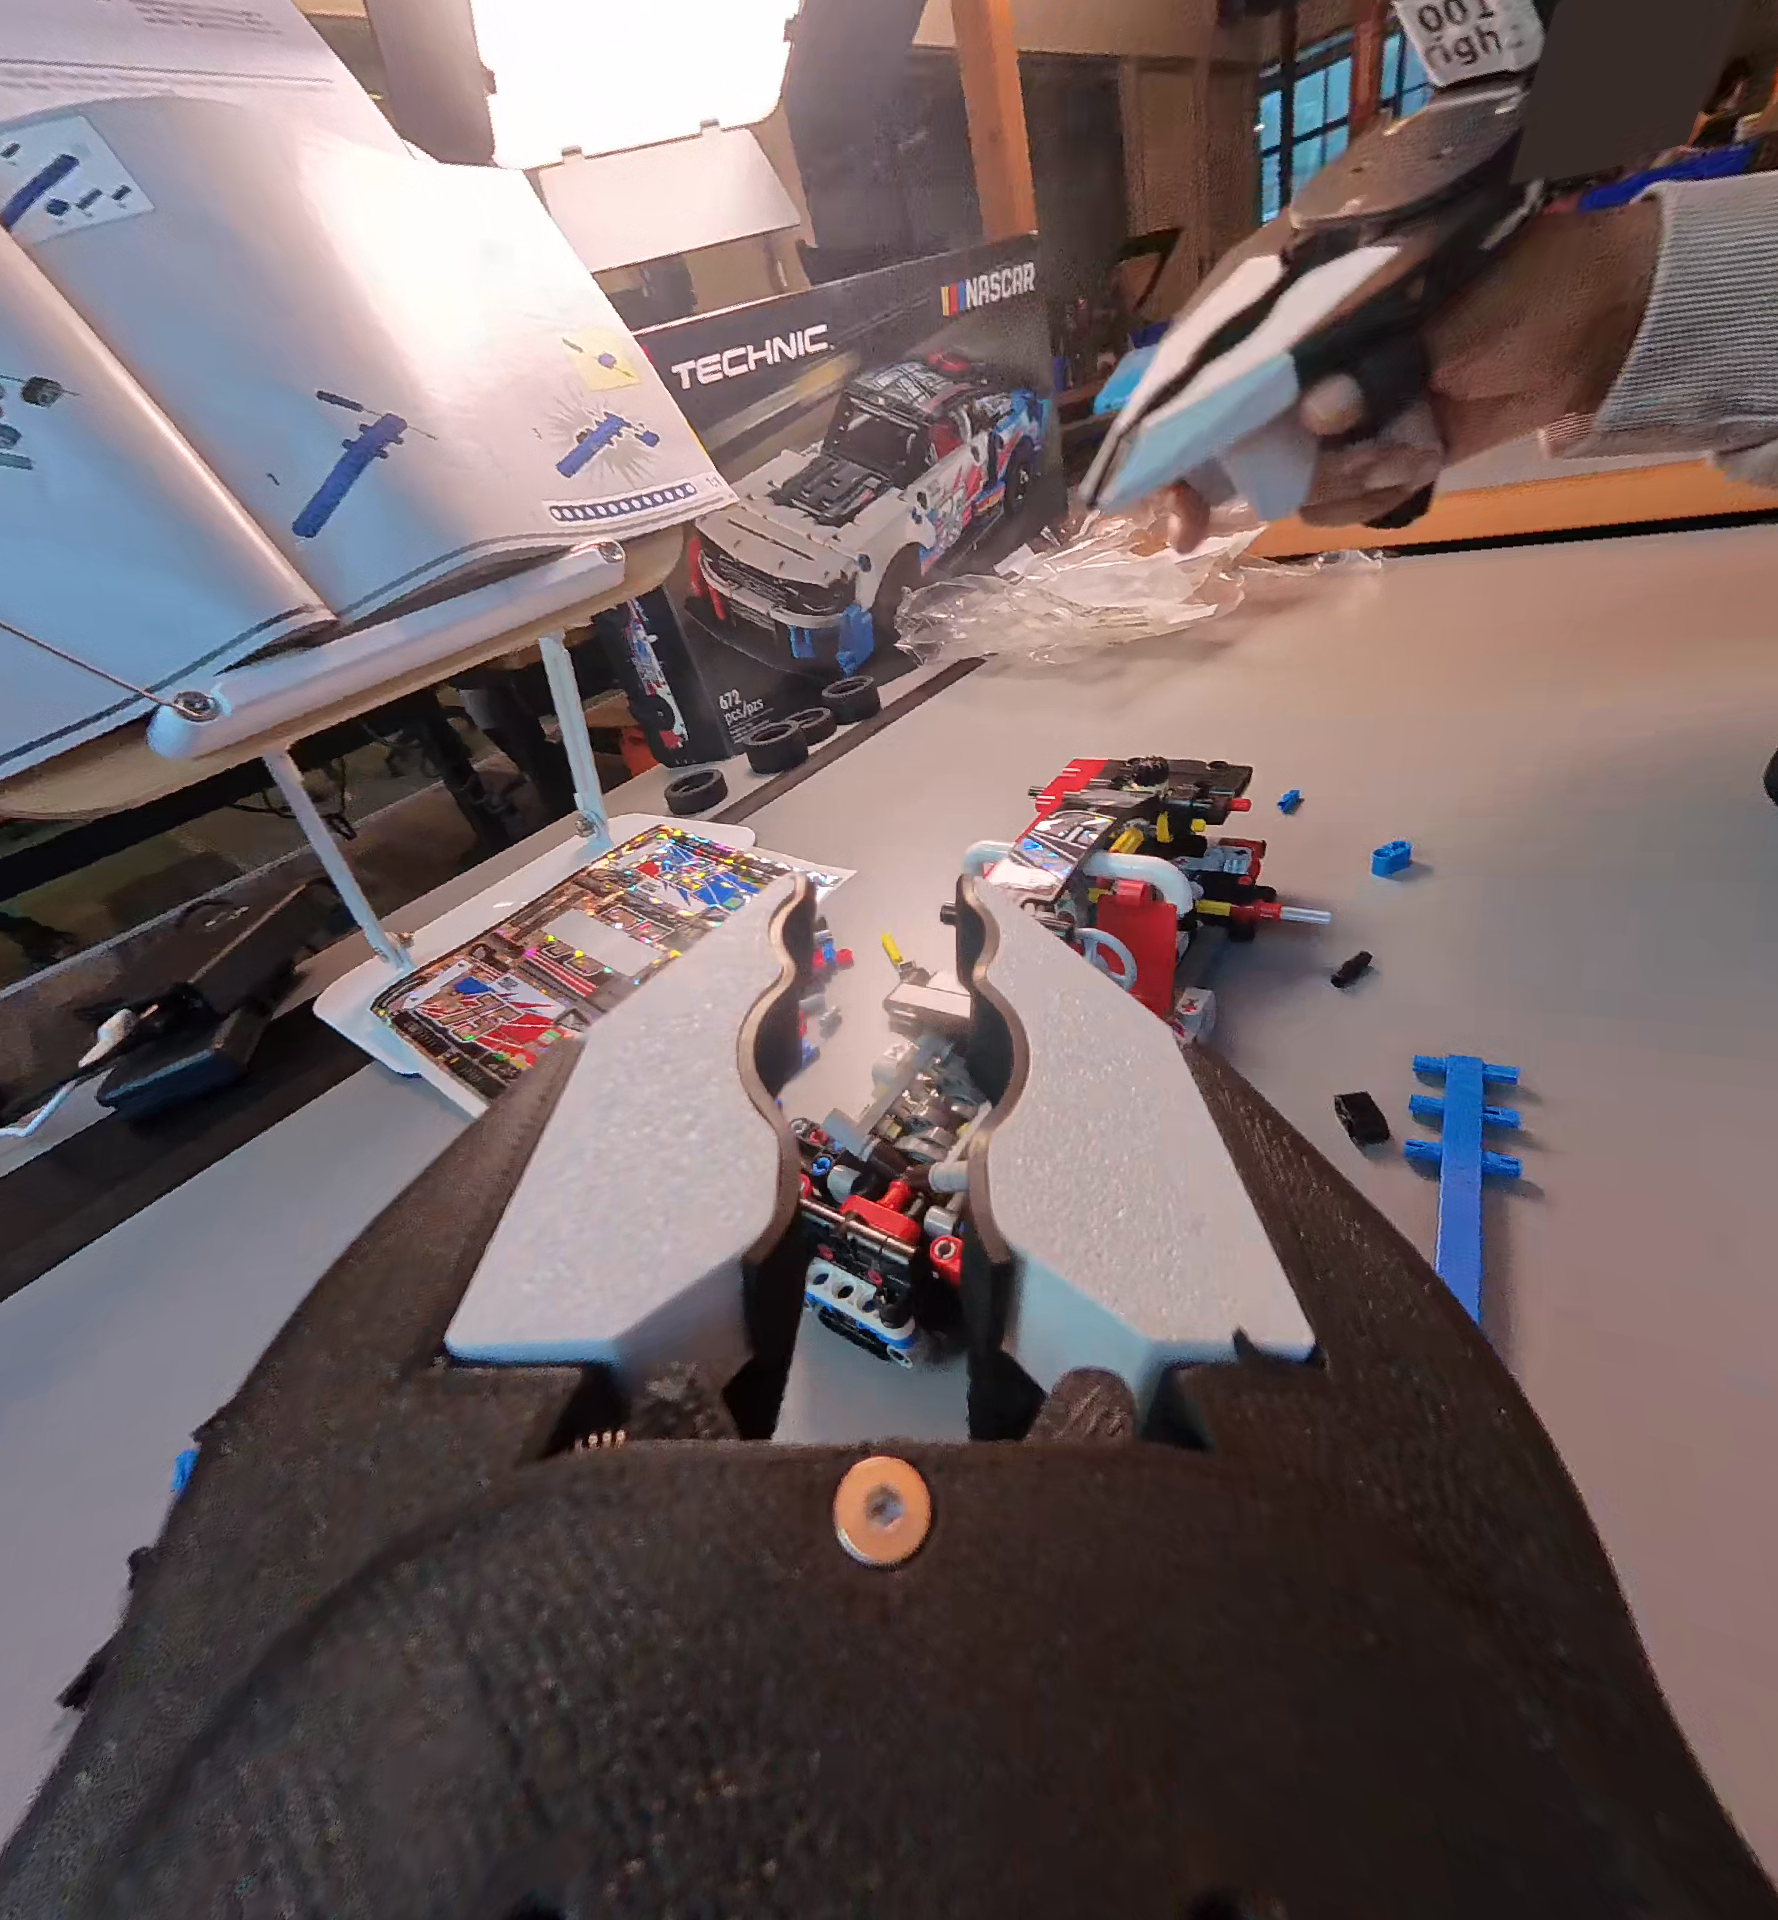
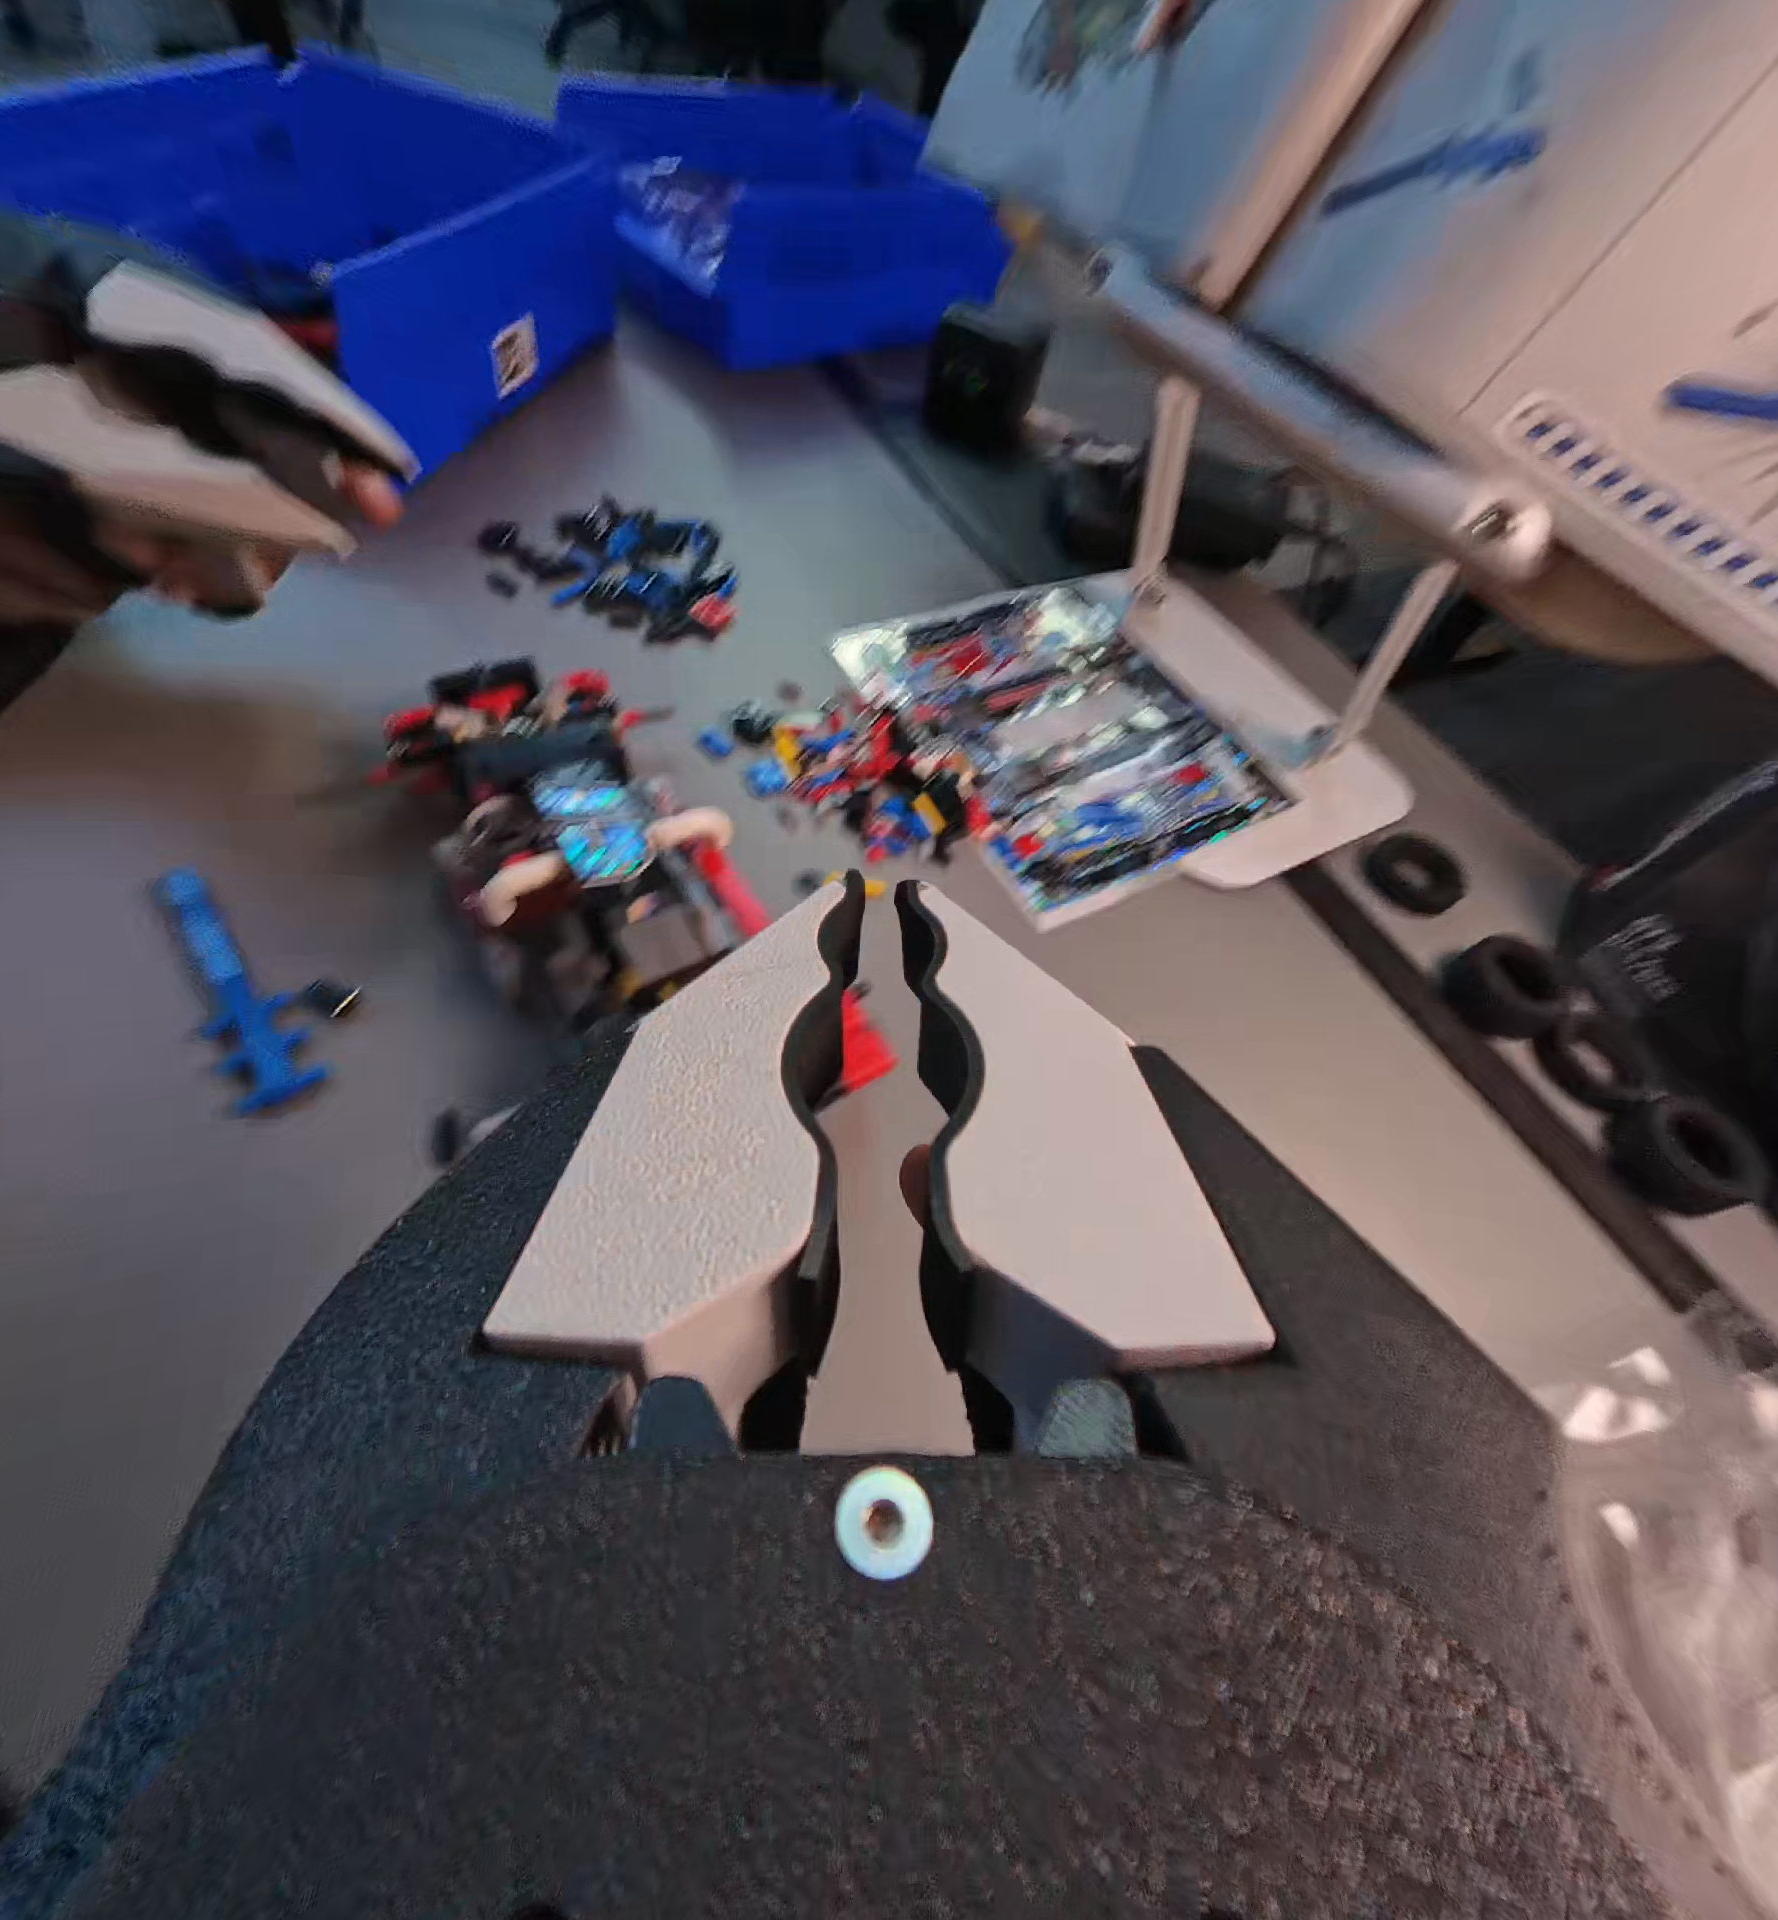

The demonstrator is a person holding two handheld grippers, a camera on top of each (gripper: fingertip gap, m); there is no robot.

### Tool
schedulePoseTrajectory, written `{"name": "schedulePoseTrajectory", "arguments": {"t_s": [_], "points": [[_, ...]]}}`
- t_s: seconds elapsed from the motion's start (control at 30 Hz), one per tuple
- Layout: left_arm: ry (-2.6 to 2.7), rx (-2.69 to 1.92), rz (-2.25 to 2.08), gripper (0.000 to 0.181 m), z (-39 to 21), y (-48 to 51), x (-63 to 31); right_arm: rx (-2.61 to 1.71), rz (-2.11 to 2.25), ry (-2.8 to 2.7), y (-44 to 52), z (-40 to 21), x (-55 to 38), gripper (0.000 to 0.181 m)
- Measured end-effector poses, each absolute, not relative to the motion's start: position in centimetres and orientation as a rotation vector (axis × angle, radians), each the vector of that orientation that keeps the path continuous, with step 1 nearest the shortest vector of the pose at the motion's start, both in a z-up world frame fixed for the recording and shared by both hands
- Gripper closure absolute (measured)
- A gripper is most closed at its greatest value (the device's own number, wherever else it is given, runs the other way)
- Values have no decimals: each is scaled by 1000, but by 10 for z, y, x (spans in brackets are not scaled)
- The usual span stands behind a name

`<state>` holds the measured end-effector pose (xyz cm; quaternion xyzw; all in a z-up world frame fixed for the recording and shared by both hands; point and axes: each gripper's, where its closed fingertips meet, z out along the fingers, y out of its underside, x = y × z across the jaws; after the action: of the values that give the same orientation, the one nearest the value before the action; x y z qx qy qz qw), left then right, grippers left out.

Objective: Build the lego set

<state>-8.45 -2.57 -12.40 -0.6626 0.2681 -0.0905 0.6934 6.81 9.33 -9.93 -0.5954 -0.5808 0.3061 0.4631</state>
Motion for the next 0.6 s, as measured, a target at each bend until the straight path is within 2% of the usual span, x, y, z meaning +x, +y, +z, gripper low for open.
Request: {"name": "schedulePoseTrajectory", "arguments": {"t_s": [0.13,0.23,0.33,0.43,0.6], "points": [[670,-1450,-233,161,-126,-31,-69,-1626,737,-1697,8,-178,93,167],[748,-1452,-251,164,-131,-36,-57,-1673,730,-1799,-32,-213,87,164],[886,-1535,-325,170,-156,-45,-40,-1642,714,-1819,-42,-223,70,166],[1012,-1638,-388,170,-185,-55,-24,-1656,603,-1810,-27,-228,62,168],[1169,-1764,-413,168,-216,-62,-4,-1576,655,-1862,-40,-223,43,169]]}}
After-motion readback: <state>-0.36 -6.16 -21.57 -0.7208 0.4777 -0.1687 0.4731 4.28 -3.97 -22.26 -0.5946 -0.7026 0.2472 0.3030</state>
